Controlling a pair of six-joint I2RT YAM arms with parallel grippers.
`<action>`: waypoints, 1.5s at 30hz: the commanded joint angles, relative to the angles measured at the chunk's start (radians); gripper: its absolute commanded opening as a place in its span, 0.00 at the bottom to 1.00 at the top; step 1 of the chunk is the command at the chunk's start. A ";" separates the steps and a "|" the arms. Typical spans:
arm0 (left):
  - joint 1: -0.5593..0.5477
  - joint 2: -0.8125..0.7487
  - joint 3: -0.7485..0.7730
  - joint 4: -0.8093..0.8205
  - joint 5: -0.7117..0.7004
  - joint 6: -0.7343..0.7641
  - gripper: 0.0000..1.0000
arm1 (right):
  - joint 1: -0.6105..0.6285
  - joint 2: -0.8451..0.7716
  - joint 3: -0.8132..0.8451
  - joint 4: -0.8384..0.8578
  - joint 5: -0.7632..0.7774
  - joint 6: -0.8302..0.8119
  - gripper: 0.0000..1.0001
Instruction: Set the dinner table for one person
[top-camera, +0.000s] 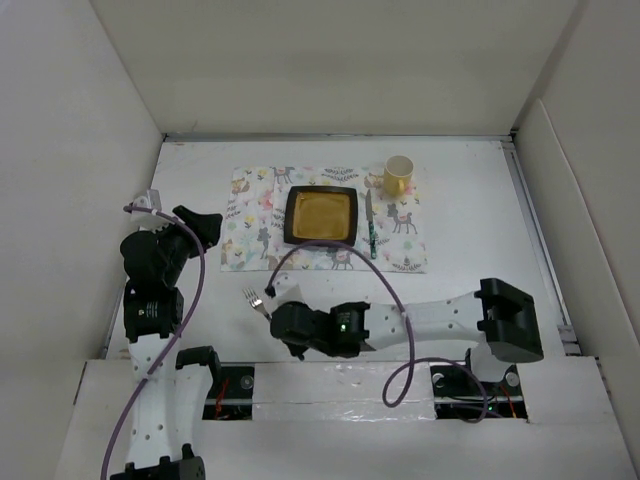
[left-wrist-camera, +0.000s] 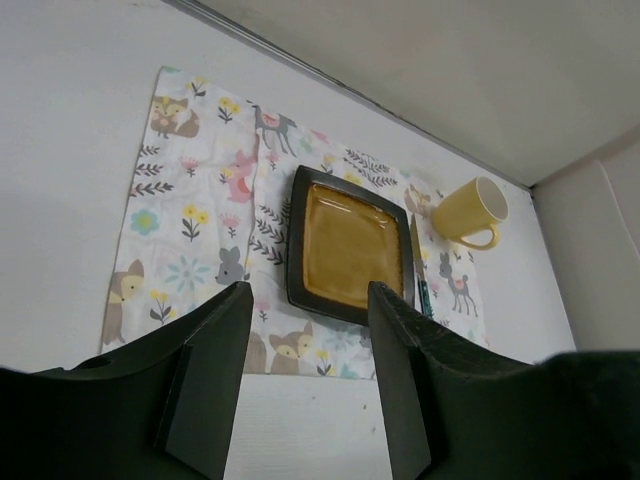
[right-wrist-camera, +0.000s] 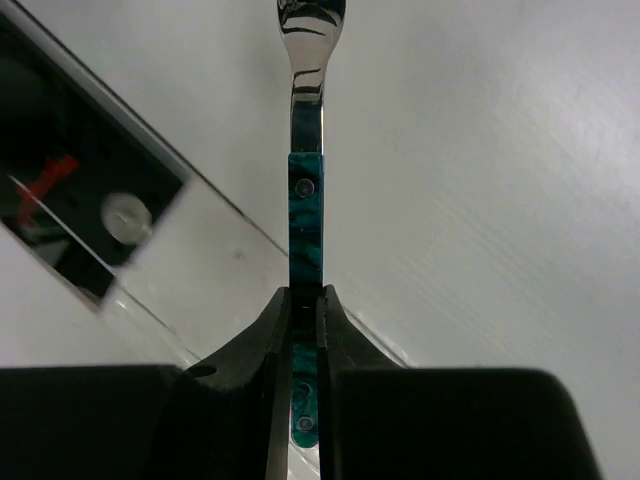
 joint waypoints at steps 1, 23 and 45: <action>0.007 -0.029 0.028 0.013 -0.068 -0.028 0.47 | -0.117 0.008 0.184 0.068 0.056 -0.088 0.00; 0.007 -0.046 0.032 -0.024 -0.174 -0.088 0.50 | -0.535 0.827 1.156 0.035 -0.001 0.214 0.00; 0.007 -0.031 0.033 -0.022 -0.156 -0.084 0.51 | -0.555 0.828 0.975 0.093 -0.059 0.263 0.11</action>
